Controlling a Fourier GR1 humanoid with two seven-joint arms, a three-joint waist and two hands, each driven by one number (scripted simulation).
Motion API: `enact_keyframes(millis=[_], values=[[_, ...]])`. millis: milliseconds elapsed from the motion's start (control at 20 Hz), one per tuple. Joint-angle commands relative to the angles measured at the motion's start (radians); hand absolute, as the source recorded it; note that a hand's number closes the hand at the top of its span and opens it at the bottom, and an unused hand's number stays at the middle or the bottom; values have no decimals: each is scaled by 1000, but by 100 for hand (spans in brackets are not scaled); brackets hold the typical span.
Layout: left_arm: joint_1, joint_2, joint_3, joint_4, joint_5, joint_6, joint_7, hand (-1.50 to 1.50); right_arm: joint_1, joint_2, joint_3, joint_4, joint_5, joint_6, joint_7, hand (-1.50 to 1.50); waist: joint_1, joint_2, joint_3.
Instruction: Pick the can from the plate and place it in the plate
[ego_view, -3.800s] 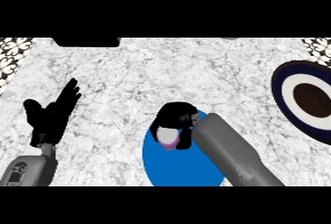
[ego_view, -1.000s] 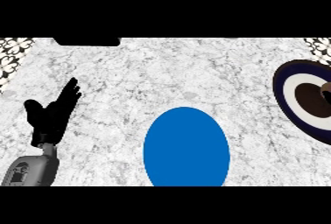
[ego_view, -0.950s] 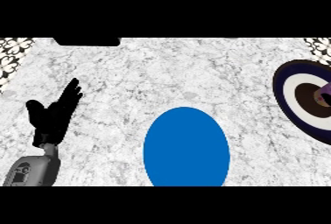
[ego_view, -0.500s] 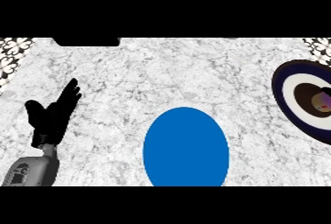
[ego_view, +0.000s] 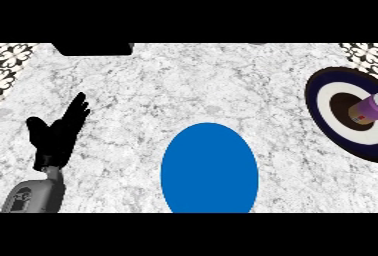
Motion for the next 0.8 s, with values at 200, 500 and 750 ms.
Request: enact_keyframes(millis=[200, 500, 750], values=[[-26, -8, -8, -54, -11, 19, 78, 0, 140, -12, -85, -121, -250, 268, 116, -150, 1, 1, 1], [8, -10, 12, -69, -7, -9, 57, 0, 232, -45, -70, -85, -310, 253, -25, -150, 15, 5, 1], [-13, 14, 52, 12, 4, -54, -10, 0, 273, -91, -54, 41, -326, 287, -135, -150, 15, 7, 1]])
